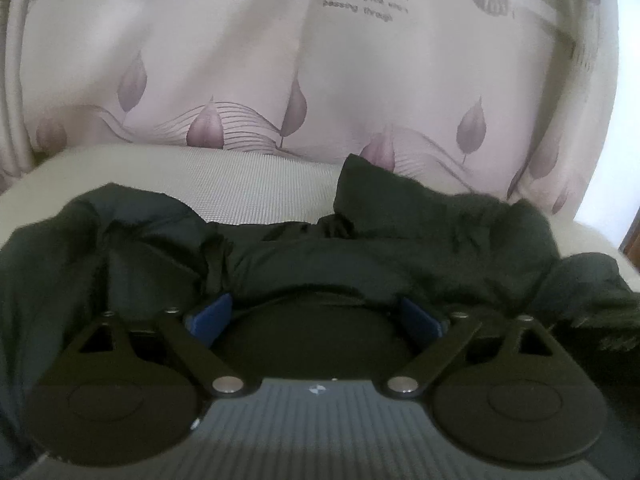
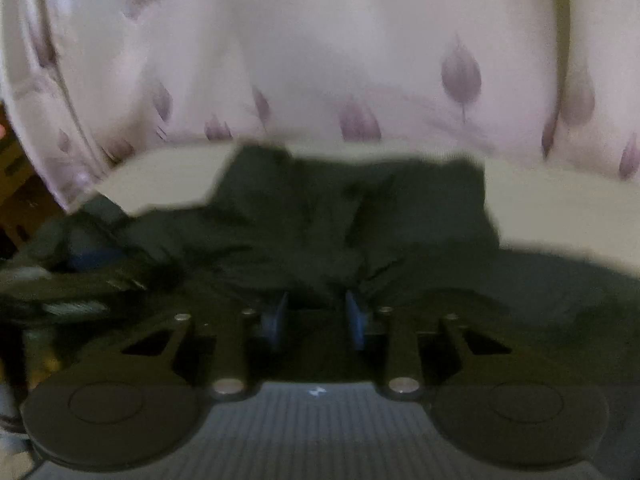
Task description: Fold large clothes
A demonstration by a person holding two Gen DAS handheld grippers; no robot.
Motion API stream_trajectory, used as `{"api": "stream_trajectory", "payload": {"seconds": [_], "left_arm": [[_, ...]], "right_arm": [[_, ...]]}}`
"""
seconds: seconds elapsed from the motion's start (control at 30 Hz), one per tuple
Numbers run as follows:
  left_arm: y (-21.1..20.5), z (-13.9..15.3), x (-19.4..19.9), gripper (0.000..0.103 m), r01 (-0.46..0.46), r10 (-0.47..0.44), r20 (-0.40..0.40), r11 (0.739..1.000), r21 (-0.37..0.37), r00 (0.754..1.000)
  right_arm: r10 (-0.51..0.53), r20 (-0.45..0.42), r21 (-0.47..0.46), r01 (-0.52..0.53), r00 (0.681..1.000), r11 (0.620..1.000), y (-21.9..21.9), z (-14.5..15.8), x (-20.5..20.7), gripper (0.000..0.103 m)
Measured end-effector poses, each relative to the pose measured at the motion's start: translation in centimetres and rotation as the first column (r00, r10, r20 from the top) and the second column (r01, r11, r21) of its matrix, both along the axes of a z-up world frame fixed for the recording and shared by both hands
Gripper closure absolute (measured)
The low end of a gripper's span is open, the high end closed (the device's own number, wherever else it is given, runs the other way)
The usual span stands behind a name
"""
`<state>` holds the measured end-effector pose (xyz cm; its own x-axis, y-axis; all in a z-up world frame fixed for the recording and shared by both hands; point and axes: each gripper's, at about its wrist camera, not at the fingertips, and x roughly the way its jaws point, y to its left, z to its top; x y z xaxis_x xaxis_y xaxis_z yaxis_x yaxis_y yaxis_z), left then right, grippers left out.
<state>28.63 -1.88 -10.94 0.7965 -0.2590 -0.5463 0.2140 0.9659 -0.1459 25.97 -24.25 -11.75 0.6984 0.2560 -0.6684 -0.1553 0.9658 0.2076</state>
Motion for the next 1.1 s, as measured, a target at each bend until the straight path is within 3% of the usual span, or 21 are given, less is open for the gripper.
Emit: {"api": "stream_trajectory", "payload": {"seconds": [0.1,0.2,0.3,0.33,0.37,0.43,0.5,0.57,0.63,0.73,0.8,0.87,0.93,0.97,1.1], "left_arm": [[0.8,0.0,0.0,0.01,-0.004,0.004,-0.003,0.998,-0.056,1.0],[1.0,0.4,0.0,0.016,0.0,0.0,-0.013,0.999,-0.046,1.0],[3.3,2.0,-0.5,0.037,0.012,-0.016,-0.042,0.995,-0.1,0.999],[4.7,2.6,-0.5,0.05,0.009,-0.018,-0.06,0.991,-0.137,0.998],[6.2,3.3,-0.5,0.052,0.01,-0.024,-0.079,0.984,-0.176,0.997],[9.0,5.2,-0.6,0.051,0.006,-0.021,-0.081,0.984,-0.176,0.996],[11.6,7.0,-0.7,0.043,0.017,-0.026,-0.062,0.989,-0.144,0.998],[14.3,8.3,-0.5,0.023,0.016,-0.025,-0.065,0.99,-0.14,0.998],[16.6,8.5,0.0,0.01,0.041,-0.052,-0.079,0.99,-0.131,0.996],[18.7,6.9,1.1,0.011,0.103,-0.124,-0.149,0.985,-0.14,0.981],[19.6,5.1,2.0,0.016,0.151,-0.191,-0.216,0.97,-0.19,0.958],[19.5,3.2,2.6,0.031,0.216,-0.272,-0.269,0.951,-0.22,0.924],[19.3,1.3,3.0,0.041,0.28,-0.382,-0.314,0.904,-0.324,0.869],[19.4,0.5,3.3,0.04,0.301,-0.428,-0.317,0.875,-0.379,0.846],[20.2,-1.6,4.5,0.037,0.312,-0.501,-0.294,0.804,-0.507,0.814]], "right_arm": [[-0.015,-0.004,0.002,0.015,1.0,1.0,-0.1,-0.9,0.2,0.075],[-0.017,0.011,-0.008,0.017,1.0,1.0,-0.1,-1.1,0.1,0.075],[-0.017,0.009,0.01,0.017,1.0,1.0,-0.4,-1.2,0.0,0.075],[-0.016,0.01,0.008,0.016,1.0,1.0,-0.3,-1.2,0.0,0.075],[-0.014,0.013,0.006,0.014,1.0,1.0,-0.3,-1.2,0.0,0.074],[-0.015,0.022,0.009,0.015,1.0,1.0,-0.3,-1.3,-0.1,0.074],[-0.013,0.028,0.011,0.013,1.0,1.0,-0.3,-1.3,-0.1,0.074],[-0.013,0.039,0.015,0.012,0.999,1.0,-0.4,-1.4,-0.4,0.074],[-0.015,0.044,0.034,0.014,0.999,0.999,-0.7,-1.4,-0.5,0.074],[-0.015,0.057,0.032,0.013,0.998,0.999,-0.8,-1.4,-0.9,0.074],[-0.014,0.06,0.036,0.012,0.998,0.999,-0.9,-1.5,-1.0,0.074],[-0.013,0.061,0.038,0.01,0.998,0.999,-0.9,-1.4,-1.0,0.074],[-0.012,0.064,0.04,0.009,0.998,0.999,-1.0,-1.5,-1.1,0.074],[-0.013,0.066,0.038,0.01,0.998,0.999,-1.0,-1.4,-1.1,0.074],[-0.015,0.082,0.034,0.013,0.997,0.999,-0.9,-1.5,-1.4,0.074]]}}
